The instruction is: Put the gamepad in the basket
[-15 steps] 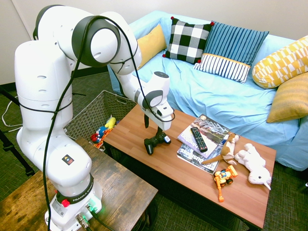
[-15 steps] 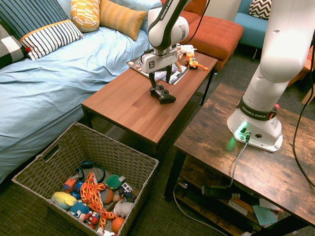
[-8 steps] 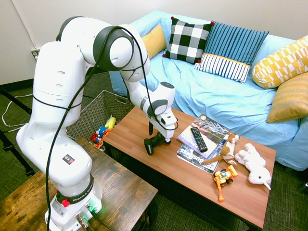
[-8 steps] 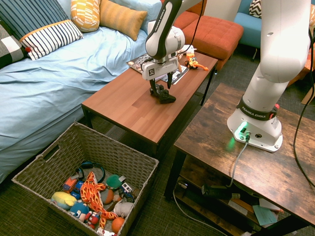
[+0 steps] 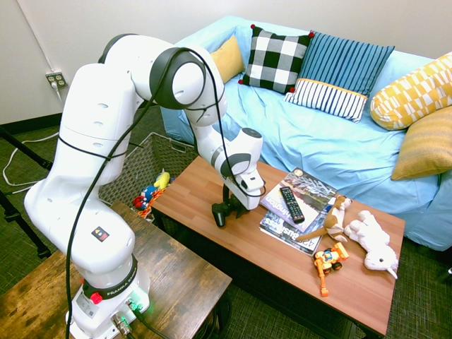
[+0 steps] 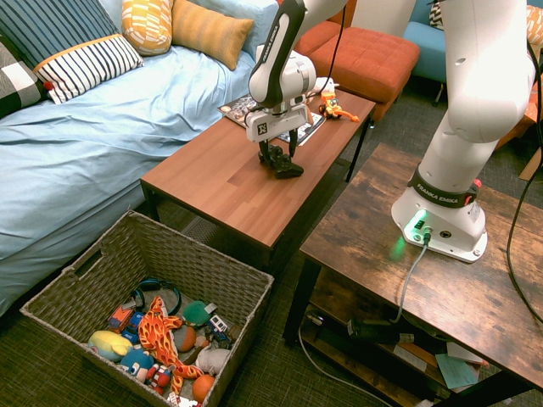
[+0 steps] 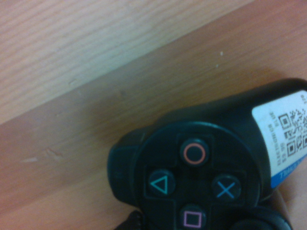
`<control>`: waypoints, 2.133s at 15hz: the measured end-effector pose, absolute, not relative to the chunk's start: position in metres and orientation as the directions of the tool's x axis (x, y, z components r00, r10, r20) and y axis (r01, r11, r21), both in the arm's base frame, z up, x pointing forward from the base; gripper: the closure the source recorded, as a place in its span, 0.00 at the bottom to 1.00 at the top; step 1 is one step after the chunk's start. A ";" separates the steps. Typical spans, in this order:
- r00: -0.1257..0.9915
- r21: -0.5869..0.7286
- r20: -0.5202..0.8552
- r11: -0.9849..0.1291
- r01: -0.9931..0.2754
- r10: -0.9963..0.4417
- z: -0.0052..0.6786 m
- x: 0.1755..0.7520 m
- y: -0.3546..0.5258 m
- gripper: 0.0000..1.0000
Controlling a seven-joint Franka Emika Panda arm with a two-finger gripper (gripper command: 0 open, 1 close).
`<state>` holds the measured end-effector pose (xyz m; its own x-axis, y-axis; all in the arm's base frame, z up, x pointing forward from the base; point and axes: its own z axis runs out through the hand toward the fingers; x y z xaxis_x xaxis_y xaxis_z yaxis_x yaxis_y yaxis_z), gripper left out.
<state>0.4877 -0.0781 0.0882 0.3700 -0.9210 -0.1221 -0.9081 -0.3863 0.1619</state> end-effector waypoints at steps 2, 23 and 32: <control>0.371 0.153 -0.131 -0.388 -0.909 -0.919 0.086 0.488 -0.081 1.00; 0.564 -0.045 -0.066 -0.562 -0.826 -0.823 0.239 0.514 0.005 1.00; 0.760 -0.018 0.008 -0.760 -0.649 -0.649 0.277 0.493 0.246 1.00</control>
